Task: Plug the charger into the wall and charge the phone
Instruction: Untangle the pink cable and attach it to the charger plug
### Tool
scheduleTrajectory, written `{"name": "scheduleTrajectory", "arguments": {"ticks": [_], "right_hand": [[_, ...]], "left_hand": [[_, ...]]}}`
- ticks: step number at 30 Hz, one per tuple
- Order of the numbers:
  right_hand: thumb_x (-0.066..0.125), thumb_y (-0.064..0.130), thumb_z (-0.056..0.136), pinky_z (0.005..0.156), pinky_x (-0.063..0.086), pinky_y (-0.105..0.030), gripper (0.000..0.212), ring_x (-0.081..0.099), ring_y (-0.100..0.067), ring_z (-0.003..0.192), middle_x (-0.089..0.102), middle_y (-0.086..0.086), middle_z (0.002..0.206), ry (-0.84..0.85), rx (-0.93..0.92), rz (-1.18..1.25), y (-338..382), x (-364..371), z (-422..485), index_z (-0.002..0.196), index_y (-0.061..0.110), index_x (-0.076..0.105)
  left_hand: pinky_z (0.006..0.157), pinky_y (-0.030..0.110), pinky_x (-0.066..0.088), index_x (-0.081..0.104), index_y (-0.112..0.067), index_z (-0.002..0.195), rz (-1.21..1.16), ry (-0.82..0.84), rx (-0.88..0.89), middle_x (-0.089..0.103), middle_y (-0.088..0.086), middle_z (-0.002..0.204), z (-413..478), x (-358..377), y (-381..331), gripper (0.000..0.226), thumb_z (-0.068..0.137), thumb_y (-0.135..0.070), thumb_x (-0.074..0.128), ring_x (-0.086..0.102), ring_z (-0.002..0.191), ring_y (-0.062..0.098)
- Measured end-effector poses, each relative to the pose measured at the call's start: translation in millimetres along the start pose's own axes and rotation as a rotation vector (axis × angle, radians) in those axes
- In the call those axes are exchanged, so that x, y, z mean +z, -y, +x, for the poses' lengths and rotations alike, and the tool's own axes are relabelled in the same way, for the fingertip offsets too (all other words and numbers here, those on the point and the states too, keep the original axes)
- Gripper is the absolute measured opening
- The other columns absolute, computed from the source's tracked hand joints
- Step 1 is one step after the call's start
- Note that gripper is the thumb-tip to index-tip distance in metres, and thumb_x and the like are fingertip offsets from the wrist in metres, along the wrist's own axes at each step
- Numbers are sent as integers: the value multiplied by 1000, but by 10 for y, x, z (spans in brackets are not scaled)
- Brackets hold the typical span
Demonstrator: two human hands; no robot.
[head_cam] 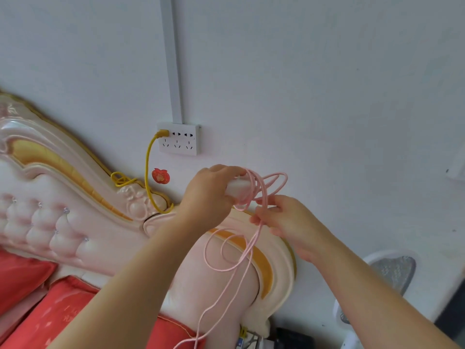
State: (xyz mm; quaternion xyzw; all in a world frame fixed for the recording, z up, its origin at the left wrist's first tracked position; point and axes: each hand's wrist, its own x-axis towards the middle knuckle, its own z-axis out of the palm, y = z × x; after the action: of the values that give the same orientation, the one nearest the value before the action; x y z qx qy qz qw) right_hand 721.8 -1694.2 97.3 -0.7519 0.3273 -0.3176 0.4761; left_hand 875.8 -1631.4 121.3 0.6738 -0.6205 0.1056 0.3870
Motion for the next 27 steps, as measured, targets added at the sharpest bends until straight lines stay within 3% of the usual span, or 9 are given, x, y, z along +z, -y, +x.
{"name": "scheduleTrajectory", "arguments": {"ticks": [3,7,10,13,16,18,20,23,27], "right_hand": [[56,19,87,69,46,-30,13,63,-14,69,65,8,63,-256,-134,-274,53,-115,66,75,22,60],[55,17,89,57,36,-9,9,58,-6,68,59,15,64,-478,-275,-354,20,-288,180,82,22,54],[52,16,91,55,35,-14,8,57,-4,66,59,12,66,-489,-216,-315,-118,-342,288,84,19,55],[50,19,92,56,37,-21,13,61,-15,68,64,4,69,-331,-44,-382,-367,-261,300,80,20,56],[50,14,91,65,48,-25,20,61,-10,67,67,4,71,-18,91,-443,-577,-143,190,76,22,61],[51,13,90,81,49,-27,17,61,-10,76,72,-2,87,177,135,-534,-628,-106,128,89,15,68],[55,15,89,88,42,-21,27,60,-10,100,67,-2,115,239,99,-590,-579,-103,99,114,16,64],[64,11,82,95,43,-23,54,52,-8,119,56,3,133,233,32,-142,-377,-63,64,132,23,49],[66,-3,75,97,45,-28,46,60,-10,113,69,2,114,325,-1,344,-189,2,-26,116,17,60]], "left_hand": [[78,29,36,57,-27,118,65,93,34,61,-1,117,-40,-66,108,51,73,-6,67,50,100,23],[77,21,44,62,-29,111,-45,272,62,63,-11,104,-115,-217,204,52,66,-6,74,56,94,14],[69,8,49,62,-44,95,-279,244,12,61,-23,96,-150,-302,174,56,60,-4,78,62,87,3],[69,7,49,58,-51,87,-375,152,-24,63,-22,96,-119,-303,118,59,59,-4,79,62,85,-3],[65,3,47,56,-51,87,-396,93,-75,62,-22,90,-76,-269,68,59,59,-3,78,63,79,-1],[62,1,44,57,-46,90,-376,65,-99,60,-23,87,-52,-227,47,56,59,-5,78,61,77,1],[63,2,44,60,-40,97,-353,48,-119,59,-24,86,-27,-169,21,54,59,-6,77,60,77,2],[76,21,53,61,-31,108,-328,51,-139,63,-12,94,1,-58,-27,56,61,-4,75,62,86,13],[79,33,50,61,-26,112,-214,15,-91,62,-2,104,5,32,-80,56,63,-1,68,56,85,17]]}}
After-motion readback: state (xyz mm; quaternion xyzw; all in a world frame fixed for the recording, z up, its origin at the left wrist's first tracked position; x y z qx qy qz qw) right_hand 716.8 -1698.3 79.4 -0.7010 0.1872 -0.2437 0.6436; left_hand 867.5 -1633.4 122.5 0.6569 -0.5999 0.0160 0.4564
